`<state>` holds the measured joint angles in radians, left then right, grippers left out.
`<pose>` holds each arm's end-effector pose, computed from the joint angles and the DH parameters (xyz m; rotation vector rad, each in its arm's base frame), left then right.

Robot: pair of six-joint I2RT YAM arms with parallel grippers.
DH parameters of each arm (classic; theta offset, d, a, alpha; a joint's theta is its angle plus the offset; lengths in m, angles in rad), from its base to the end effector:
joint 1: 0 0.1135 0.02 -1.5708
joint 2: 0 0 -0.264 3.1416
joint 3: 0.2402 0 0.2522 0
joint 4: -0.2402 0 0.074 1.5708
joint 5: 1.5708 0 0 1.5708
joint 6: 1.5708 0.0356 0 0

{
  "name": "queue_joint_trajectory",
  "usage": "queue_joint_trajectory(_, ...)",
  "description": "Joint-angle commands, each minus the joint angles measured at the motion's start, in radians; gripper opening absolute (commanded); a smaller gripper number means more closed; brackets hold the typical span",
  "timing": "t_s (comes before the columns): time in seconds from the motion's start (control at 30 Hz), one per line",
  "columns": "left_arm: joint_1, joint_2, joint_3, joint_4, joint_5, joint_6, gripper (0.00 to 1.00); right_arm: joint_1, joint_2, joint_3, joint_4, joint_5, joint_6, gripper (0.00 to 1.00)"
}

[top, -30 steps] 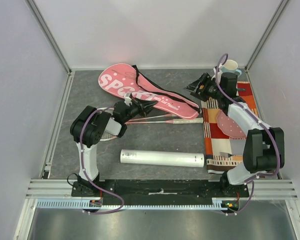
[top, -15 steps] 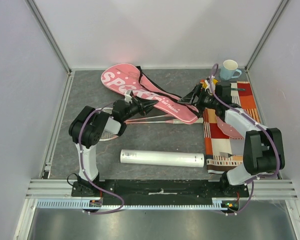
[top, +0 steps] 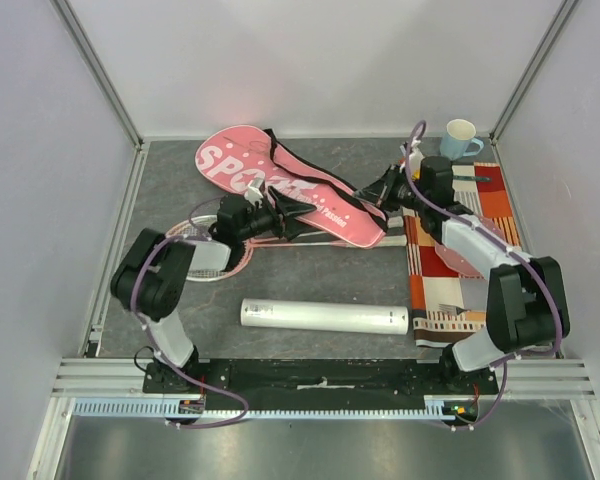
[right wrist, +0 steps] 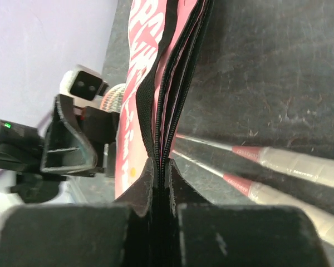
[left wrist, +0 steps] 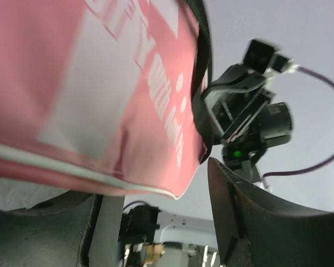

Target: Pack up the badminton gear

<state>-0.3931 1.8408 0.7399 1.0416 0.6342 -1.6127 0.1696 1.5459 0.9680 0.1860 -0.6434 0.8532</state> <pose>0.3220 -0.1564 0.1706 -0.6308 1.9703 -1.9191 0.3375 0.0795 0.2547 0.2581 2.0960 1.2737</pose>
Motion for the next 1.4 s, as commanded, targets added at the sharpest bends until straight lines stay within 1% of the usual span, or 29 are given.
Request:
queue_joint_trajectory(0.0, 0.020, -0.216, 0.036, -0.513, 0.098, 0.382, 0.65, 0.068, -0.130, 0.070, 0.082, 0.226, -0.244, 0.00)
queue_joint_trajectory(0.03, 0.026, -0.273, 0.056, -0.648, 0.091, 0.439, 0.65, 0.080, -0.141, 0.087, 0.092, 0.270, -0.285, 0.00)
queue_joint_trajectory(0.07, 0.034, -0.302, 0.096, -0.858, 0.073, 0.538, 0.65, 0.087, -0.153, 0.095, 0.105, 0.292, -0.305, 0.00)
queue_joint_trajectory(0.13, 0.066, -0.368, 0.122, -1.023, 0.064, 0.615, 0.65, 0.105, -0.158, 0.129, 0.147, 0.313, -0.368, 0.00)
queue_joint_trajectory(0.17, 0.082, -0.389, 0.136, -1.157, 0.056, 0.669, 0.65, 0.108, -0.149, 0.149, 0.147, 0.323, -0.379, 0.00)
queue_joint_trajectory(0.33, 0.178, -0.544, 0.118, -1.357, 0.027, 0.816, 0.63, 0.157, -0.151, 0.235, 0.132, 0.311, -0.482, 0.00)
queue_joint_trajectory(0.37, 0.203, -0.589, 0.113, -1.374, 0.059, 0.826, 0.60, 0.175, -0.158, 0.242, 0.119, 0.330, -0.562, 0.00)
queue_joint_trajectory(0.5, 0.238, -0.698, 0.116, -1.344, 0.186, 0.820, 0.54, 0.255, -0.191, 0.250, 0.012, 0.381, -0.678, 0.00)
queue_joint_trajectory(0.53, 0.240, -0.716, 0.127, -1.326, 0.229, 0.780, 0.55, 0.277, -0.214, 0.255, -0.011, 0.387, -0.690, 0.00)
queue_joint_trajectory(0.57, 0.238, -0.724, 0.131, -1.294, 0.254, 0.751, 0.61, 0.289, -0.231, 0.253, -0.028, 0.389, -0.704, 0.00)
queue_joint_trajectory(0.6, 0.238, -0.732, 0.136, -1.232, 0.281, 0.716, 0.68, 0.298, -0.246, 0.255, -0.061, 0.401, -0.718, 0.00)
queue_joint_trajectory(0.63, 0.238, -0.733, 0.133, -1.189, 0.303, 0.626, 0.74, 0.309, -0.271, 0.265, -0.080, 0.409, -0.718, 0.00)
queue_joint_trajectory(0.67, 0.238, -0.733, 0.128, -1.139, 0.346, 0.575, 0.77, 0.311, -0.279, 0.282, -0.103, 0.413, -0.714, 0.00)
queue_joint_trajectory(0.7, 0.237, -0.748, 0.118, -1.074, 0.366, 0.520, 0.79, 0.314, -0.283, 0.302, -0.159, 0.409, -0.723, 0.00)
queue_joint_trajectory(0.73, 0.237, -0.759, 0.083, -0.863, 0.384, 0.388, 0.79, 0.329, -0.302, 0.326, -0.180, 0.384, -0.744, 0.00)
queue_joint_trajectory(0.77, 0.238, -0.773, 0.064, -0.762, 0.400, 0.314, 0.80, 0.343, -0.314, 0.330, -0.212, 0.387, -0.767, 0.00)
queue_joint_trajectory(0.83, 0.237, -0.778, 0.078, -0.652, 0.384, 0.210, 0.78, 0.378, -0.337, 0.350, -0.243, 0.381, -0.847, 0.00)
queue_joint_trajectory(0.87, 0.235, -0.772, 0.101, -0.676, 0.372, 0.200, 0.69, 0.389, -0.339, 0.359, -0.272, 0.376, -0.899, 0.00)
queue_joint_trajectory(0.9, 0.235, -0.764, 0.131, -0.721, 0.351, 0.200, 0.65, 0.416, -0.339, 0.382, -0.290, 0.383, -0.946, 0.00)
queue_joint_trajectory(0.93, 0.234, -0.744, 0.207, -0.853, 0.296, 0.233, 0.61, 0.429, -0.328, 0.394, -0.304, 0.392, -1.020, 0.00)
queue_joint_trajectory(1.0, 0.215, -0.712, 0.306, -0.987, 0.228, 0.313, 0.60, 0.456, -0.310, 0.446, -0.342, 0.416, -1.080, 0.00)
queue_joint_trajectory(1.03, 0.211, -0.671, 0.416, -1.079, 0.181, 0.374, 0.60, 0.465, -0.284, 0.468, -0.362, 0.427, -1.139, 0.00)
queue_joint_trajectory(1.07, 0.208, -0.646, 0.464, -1.165, 0.173, 0.396, 0.56, 0.472, -0.267, 0.491, -0.416, 0.447, -1.170, 0.00)
queue_joint_trajectory(1.13, 0.204, -0.620, 0.556, -1.203, 0.139, 0.428, 0.57, 0.498, -0.228, 0.563, -0.471, 0.474, -1.224, 0.00)
queue_joint_trajectory(1.2, 0.204, -0.604, 0.544, -1.172, 0.125, 0.357, 0.66, 0.533, -0.216, 0.598, -0.517, 0.519, -1.293, 0.00)
queue_joint_trajectory(1.27, 0.195, -0.589, 0.523, -1.116, 0.131, 0.318, 0.81, 0.570, -0.218, 0.618, -0.572, 0.542, -1.325, 0.00)
queue_joint_trajectory(1.3, 0.188, -0.585, 0.517, -1.114, 0.128, 0.321, 0.86, 0.591, -0.225, 0.630, -0.586, 0.531, -1.318, 0.00)
queue_joint_trajectory(1.33, 0.160, -0.581, 0.516, -1.117, 0.108, 0.338, 0.96, 0.599, -0.228, 0.627, -0.606, 0.525, -1.309, 0.00)
queue_joint_trajectory(1.37, 0.148, -0.571, 0.526, -1.171, 0.095, 0.362, 0.99, 0.610, -0.231, 0.627, -0.623, 0.521, -1.295, 0.00)
